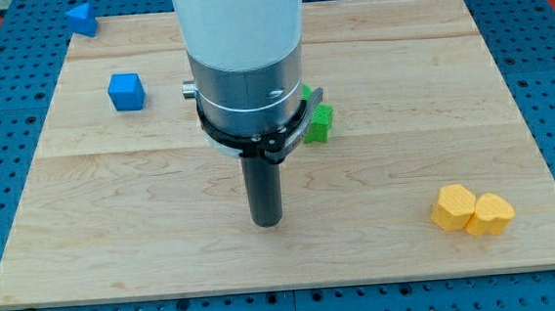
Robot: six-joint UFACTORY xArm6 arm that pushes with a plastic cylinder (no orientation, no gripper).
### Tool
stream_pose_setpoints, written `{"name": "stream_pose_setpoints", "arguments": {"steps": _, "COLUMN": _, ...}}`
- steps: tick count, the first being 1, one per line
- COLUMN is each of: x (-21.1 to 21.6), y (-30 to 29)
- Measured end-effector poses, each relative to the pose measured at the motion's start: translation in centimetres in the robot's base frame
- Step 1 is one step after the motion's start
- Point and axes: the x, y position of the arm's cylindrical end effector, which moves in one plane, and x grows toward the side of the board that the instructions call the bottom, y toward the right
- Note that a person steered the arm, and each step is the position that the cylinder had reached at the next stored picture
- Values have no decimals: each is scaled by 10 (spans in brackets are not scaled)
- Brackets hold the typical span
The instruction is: Move your arm to the left side of the board
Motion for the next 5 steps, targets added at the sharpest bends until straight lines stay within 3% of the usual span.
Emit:
{"name": "stream_pose_setpoints", "arguments": {"steps": 2, "x": -5, "y": -120}}
{"name": "stream_pose_setpoints", "arguments": {"steps": 3, "x": -25, "y": -181}}
{"name": "stream_pose_setpoints", "arguments": {"steps": 5, "x": -82, "y": -242}}
